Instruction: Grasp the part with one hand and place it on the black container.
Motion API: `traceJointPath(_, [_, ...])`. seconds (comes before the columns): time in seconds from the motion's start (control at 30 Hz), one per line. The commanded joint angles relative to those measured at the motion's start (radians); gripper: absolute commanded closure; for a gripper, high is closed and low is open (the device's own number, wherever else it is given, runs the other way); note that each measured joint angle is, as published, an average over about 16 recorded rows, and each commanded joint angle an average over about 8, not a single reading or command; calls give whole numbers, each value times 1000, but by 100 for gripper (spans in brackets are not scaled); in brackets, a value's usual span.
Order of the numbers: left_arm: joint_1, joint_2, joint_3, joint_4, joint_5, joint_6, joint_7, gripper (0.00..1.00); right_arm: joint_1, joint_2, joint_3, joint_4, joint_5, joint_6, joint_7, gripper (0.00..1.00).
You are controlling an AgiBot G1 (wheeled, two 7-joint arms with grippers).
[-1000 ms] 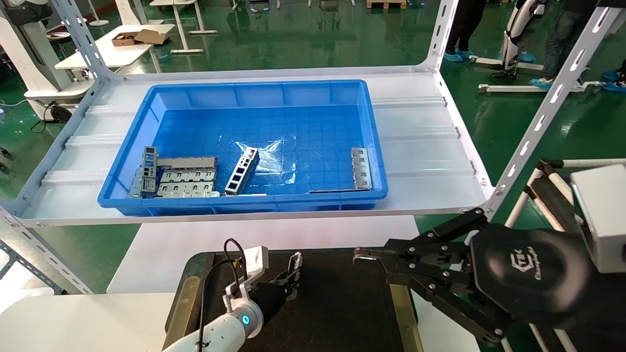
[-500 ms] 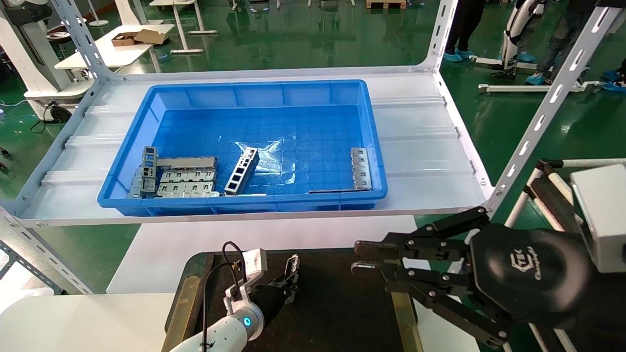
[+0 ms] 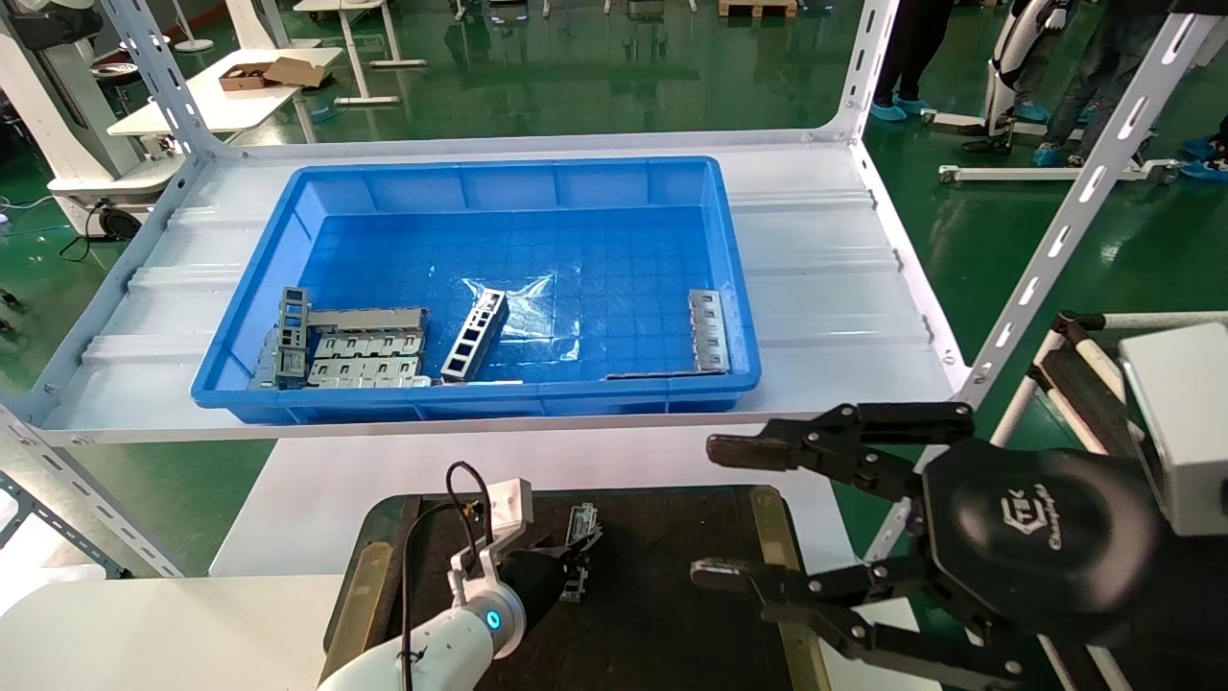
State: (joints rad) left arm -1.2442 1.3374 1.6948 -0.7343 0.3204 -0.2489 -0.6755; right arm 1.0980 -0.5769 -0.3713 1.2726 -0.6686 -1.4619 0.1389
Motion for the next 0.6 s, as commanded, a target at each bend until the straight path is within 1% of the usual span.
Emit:
traceJointPath(0.03, [-15, -2, 26, -12, -31, -5, 21, 0, 0, 0, 0, 0, 0, 0, 0, 0])
traceJointPath(0.17, [-41, -48, 46, -73, -20, 18, 52, 0, 0, 0, 0, 0, 0, 0, 0, 0])
traceJointPath(0.3, [-55, -125, 39, -171, 31, 43, 77, 0, 0, 0, 0, 0, 0, 0, 0, 0])
traceJointPath(0.43, [-55, -220, 7, -293, 103, 71, 104, 0, 0, 0, 0, 0, 0, 0, 0, 0])
traceJointPath(0.6, [-36, -342, -53, -439, 200, 112, 141, 0, 0, 0, 0, 0, 0, 0, 0, 0])
